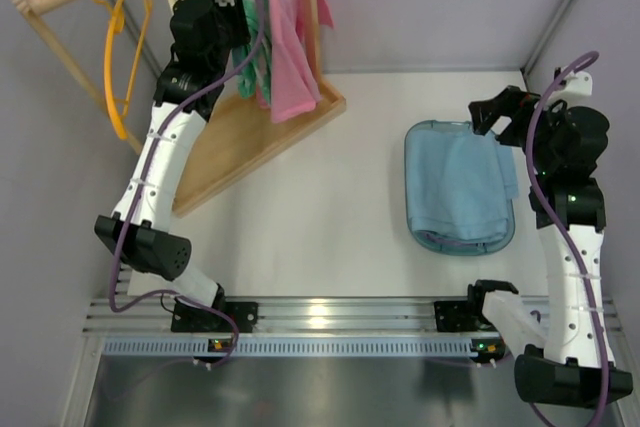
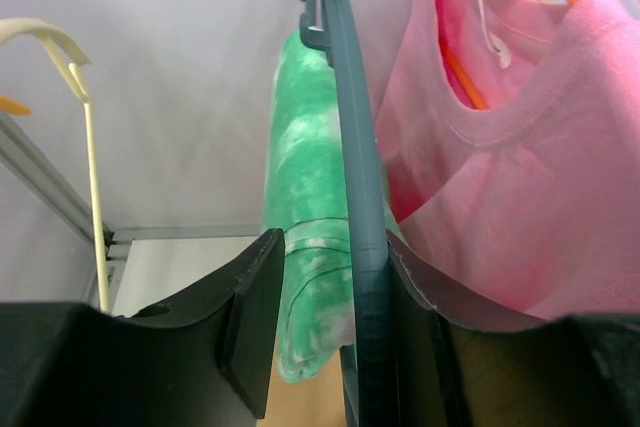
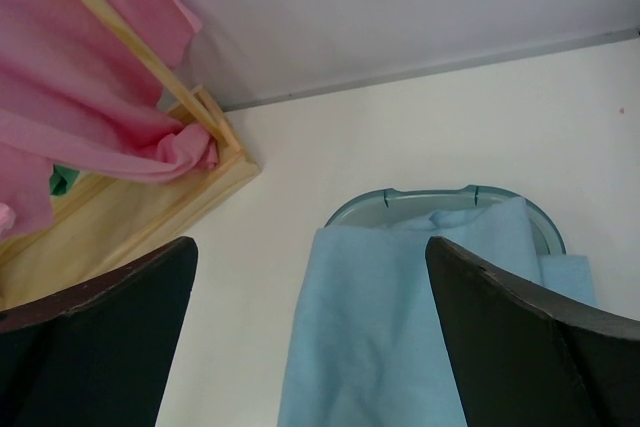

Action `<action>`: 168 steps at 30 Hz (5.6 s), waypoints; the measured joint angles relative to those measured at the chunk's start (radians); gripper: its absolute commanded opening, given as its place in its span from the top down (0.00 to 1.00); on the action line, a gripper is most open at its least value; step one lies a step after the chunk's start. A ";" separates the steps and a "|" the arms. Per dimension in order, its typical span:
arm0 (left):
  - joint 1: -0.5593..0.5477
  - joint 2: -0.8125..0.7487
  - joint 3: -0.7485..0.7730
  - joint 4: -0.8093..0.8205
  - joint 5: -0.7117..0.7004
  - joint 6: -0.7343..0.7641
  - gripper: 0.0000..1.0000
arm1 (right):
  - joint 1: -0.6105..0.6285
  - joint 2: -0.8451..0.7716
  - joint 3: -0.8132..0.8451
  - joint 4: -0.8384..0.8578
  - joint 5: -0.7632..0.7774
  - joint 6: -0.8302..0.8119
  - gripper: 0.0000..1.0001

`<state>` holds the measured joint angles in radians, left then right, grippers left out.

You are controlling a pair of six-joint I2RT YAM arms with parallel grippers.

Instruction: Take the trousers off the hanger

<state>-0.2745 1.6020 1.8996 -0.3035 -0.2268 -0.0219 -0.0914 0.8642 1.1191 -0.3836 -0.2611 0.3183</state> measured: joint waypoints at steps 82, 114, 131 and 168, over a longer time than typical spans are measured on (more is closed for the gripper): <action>0.077 -0.486 -0.056 -0.315 0.248 -0.021 1.00 | 0.171 0.174 0.054 0.266 -0.159 0.067 0.01; 0.056 -0.862 -0.095 -0.597 0.529 -0.116 1.00 | 0.748 0.512 0.571 0.092 0.493 -0.117 0.01; 0.052 -0.376 -0.069 -0.220 0.734 -0.375 1.00 | 0.587 0.291 0.528 -0.031 0.486 -0.197 0.01; -0.430 0.114 0.223 -0.098 0.123 -0.219 1.00 | 0.877 0.528 0.377 0.236 0.682 -0.414 0.04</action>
<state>-0.7044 1.7161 2.1227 -0.4011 -0.1036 -0.2413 0.7853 1.3918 1.4963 -0.1478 0.4210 -0.0952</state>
